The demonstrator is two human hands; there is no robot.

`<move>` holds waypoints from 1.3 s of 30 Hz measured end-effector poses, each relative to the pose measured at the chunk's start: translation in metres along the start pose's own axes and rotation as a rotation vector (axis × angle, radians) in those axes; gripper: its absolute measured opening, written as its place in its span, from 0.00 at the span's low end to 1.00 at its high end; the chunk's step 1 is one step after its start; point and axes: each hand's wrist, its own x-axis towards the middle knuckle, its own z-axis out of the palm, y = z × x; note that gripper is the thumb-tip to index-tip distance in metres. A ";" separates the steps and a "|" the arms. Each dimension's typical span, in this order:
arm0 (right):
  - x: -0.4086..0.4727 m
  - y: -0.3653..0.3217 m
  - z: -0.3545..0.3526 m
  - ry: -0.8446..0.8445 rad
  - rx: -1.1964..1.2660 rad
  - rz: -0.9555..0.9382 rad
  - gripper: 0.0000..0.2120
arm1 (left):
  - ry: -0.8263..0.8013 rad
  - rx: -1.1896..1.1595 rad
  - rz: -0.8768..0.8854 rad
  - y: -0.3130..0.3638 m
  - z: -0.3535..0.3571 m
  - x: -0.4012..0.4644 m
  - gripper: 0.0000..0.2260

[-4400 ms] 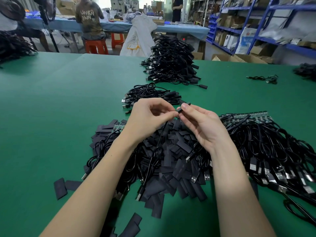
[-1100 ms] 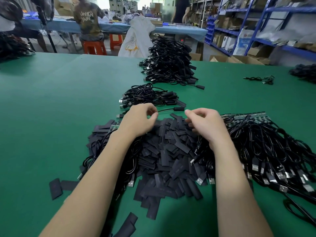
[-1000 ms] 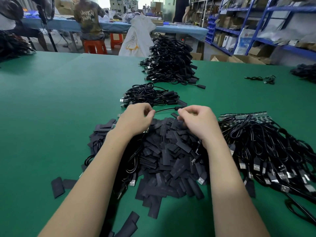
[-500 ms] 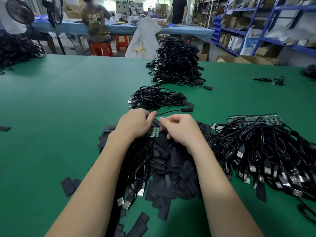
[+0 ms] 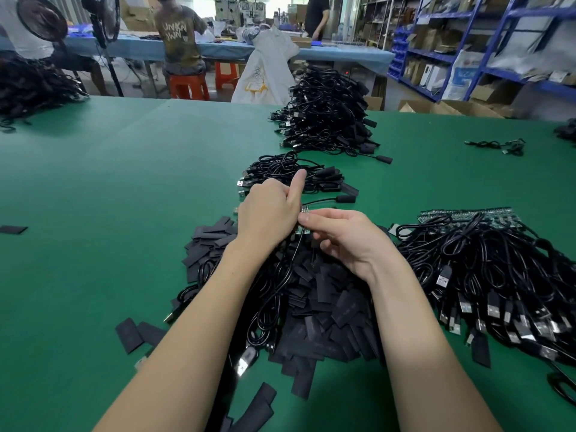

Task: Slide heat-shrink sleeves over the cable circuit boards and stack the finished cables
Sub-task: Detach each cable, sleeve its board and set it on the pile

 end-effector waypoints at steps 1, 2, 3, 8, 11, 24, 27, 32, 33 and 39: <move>0.000 0.000 -0.001 -0.012 0.040 0.008 0.05 | 0.018 -0.013 -0.007 0.001 0.001 -0.001 0.34; 0.001 0.000 -0.002 -0.022 0.076 0.015 0.05 | 0.034 -0.024 -0.011 0.003 0.001 -0.001 0.34; 0.001 0.000 -0.002 -0.034 0.109 0.022 0.06 | 0.045 -0.035 -0.013 0.004 0.001 -0.002 0.34; 0.000 0.000 -0.004 -0.101 0.251 0.025 0.14 | 0.030 -0.076 -0.009 0.013 0.000 -0.003 0.34; 0.000 0.002 -0.004 -0.121 0.306 0.035 0.13 | 0.015 -0.090 -0.030 0.015 0.000 -0.003 0.34; -0.010 -0.013 -0.030 0.084 0.118 0.002 0.13 | -0.064 -0.133 0.018 -0.003 -0.010 -0.001 0.15; -0.011 -0.013 -0.032 0.129 0.214 0.008 0.10 | -0.311 -0.431 -0.064 0.004 -0.014 0.002 0.07; -0.009 -0.014 -0.032 0.120 0.297 -0.015 0.06 | -0.700 -0.791 -0.187 0.010 -0.019 -0.005 0.03; -0.009 -0.015 -0.033 0.118 0.291 -0.019 0.07 | -0.700 -0.780 -0.185 0.010 -0.019 -0.006 0.02; -0.005 -0.006 -0.051 0.378 -0.418 -0.228 0.04 | -0.659 -0.713 -0.254 0.004 -0.019 -0.006 0.03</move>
